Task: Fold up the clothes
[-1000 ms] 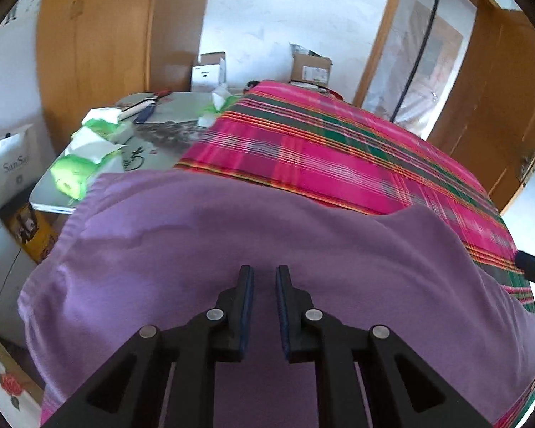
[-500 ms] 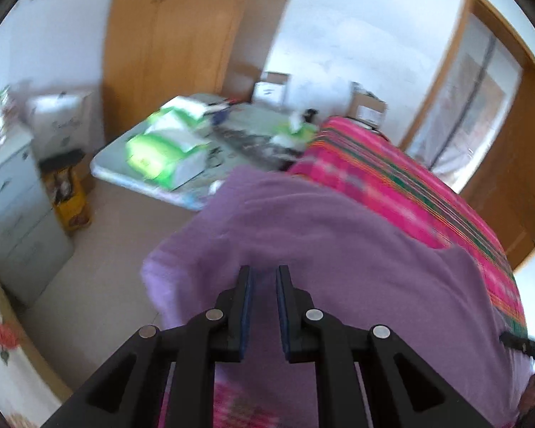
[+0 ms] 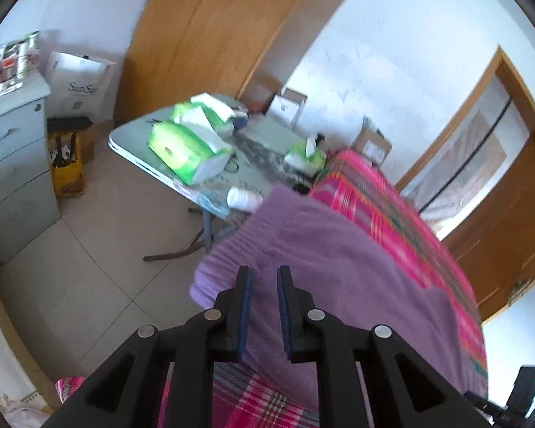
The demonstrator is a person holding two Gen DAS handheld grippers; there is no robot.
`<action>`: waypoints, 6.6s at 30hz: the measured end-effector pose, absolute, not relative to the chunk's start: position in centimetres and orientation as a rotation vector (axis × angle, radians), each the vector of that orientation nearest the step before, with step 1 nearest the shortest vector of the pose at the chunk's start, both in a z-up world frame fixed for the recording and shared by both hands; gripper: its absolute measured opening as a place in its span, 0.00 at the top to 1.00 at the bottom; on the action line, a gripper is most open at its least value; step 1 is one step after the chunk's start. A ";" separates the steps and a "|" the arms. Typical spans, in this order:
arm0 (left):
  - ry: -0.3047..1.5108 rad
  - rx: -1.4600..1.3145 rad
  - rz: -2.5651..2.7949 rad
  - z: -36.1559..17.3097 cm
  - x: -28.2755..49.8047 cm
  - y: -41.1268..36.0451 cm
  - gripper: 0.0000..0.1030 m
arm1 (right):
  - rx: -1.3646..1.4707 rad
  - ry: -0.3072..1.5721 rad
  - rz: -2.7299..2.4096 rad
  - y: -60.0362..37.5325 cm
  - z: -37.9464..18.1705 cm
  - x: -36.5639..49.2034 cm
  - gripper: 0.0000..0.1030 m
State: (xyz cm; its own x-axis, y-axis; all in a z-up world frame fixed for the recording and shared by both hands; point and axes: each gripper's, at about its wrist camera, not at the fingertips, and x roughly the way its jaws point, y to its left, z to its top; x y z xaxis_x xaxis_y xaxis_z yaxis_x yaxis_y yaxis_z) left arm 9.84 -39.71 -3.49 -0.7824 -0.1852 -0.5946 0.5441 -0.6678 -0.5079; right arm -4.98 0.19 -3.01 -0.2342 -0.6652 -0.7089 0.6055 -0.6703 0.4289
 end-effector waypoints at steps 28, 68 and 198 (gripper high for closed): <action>1.671 0.625 -2.257 -10.7 11.9 -43.7 0.48 | 1.178 -0.091 -1.983 0.0 -3.5 -5.0 0.70; 1.446 0.474 -2.403 -2.4 10.0 -41.9 0.81 | 1.189 -0.116 -1.979 0.4 -3.6 -5.1 0.70; 0.883 1.066 -2.820 -3.5 8.0 -24.7 0.89 | 1.289 -0.483 -1.661 1.2 -4.3 -4.7 0.95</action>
State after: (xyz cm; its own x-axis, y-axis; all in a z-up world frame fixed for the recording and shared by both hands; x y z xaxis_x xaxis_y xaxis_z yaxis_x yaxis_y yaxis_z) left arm 8.05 -24.73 -3.48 -0.7696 0.1904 -0.6095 0.1912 -0.8420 -0.5045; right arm -4.67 1.18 -4.29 0.0013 -0.8491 -0.5282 0.4334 -0.4756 0.7655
